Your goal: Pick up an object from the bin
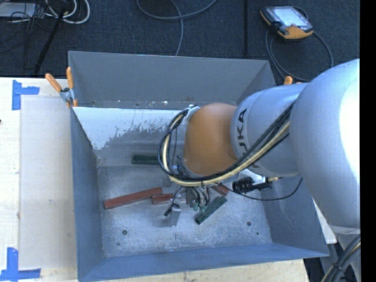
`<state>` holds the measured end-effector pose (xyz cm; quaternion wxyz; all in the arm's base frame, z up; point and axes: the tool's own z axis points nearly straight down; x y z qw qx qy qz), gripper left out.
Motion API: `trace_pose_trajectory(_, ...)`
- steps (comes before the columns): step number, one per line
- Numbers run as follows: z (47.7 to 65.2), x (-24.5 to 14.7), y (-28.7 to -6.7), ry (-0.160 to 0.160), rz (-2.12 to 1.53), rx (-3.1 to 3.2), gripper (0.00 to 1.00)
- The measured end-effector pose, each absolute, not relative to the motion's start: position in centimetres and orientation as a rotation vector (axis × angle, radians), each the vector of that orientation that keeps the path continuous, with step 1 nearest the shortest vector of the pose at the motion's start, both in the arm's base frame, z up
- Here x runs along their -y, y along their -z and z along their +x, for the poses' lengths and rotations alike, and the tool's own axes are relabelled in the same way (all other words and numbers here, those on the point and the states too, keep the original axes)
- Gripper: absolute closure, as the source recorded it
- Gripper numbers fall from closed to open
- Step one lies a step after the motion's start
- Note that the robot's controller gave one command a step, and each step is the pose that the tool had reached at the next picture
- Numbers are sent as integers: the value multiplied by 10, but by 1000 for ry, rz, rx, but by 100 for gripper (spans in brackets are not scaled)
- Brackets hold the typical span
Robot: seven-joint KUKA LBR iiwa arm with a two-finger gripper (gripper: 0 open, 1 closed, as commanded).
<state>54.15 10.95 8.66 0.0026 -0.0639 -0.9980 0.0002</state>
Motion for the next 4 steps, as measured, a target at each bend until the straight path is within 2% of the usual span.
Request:
trace_pose_trajectory(1, 583, -124, -98, -1, -223, 3133, 0)
trace_pose_trajectory(2, 505, -62, -76, 0, 29, 3139, 100)
trace_pose_trajectory(3, 505, -62, -76, 0, 28, 3140, 100)
trace_pose_trajectory(4, 542, -66, -256, 1, 11, 3147, 100)
